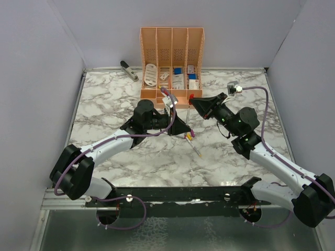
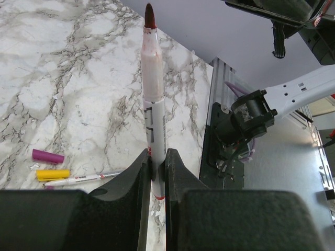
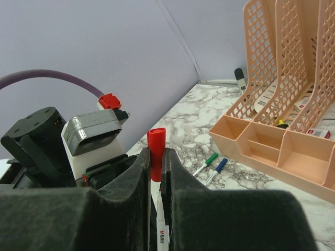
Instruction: Insert the pens into the pen caps
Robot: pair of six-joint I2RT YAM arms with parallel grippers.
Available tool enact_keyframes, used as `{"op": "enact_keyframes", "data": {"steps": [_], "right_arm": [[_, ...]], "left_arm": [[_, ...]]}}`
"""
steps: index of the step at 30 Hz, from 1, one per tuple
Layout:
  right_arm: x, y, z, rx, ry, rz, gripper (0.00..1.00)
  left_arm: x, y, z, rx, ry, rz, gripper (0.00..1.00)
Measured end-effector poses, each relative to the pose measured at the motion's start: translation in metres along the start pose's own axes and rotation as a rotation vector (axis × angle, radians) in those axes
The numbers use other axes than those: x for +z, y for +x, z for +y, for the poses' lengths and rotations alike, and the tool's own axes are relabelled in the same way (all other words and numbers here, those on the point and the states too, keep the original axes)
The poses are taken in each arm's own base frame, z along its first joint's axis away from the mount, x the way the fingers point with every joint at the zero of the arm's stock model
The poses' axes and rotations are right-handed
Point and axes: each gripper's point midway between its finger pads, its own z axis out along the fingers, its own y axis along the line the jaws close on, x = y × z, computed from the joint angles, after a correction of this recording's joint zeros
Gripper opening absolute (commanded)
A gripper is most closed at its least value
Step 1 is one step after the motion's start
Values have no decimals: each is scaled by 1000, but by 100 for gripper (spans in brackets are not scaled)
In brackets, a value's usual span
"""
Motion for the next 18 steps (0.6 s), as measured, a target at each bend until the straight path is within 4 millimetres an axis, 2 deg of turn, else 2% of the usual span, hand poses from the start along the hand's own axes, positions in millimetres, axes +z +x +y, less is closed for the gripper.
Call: {"op": "enact_keyframes", "data": {"steps": [18], "right_arm": [[-1,6,0,3,-6,26,1]], "left_arm": [[5,2,6,-10,-8,8,0]]}}
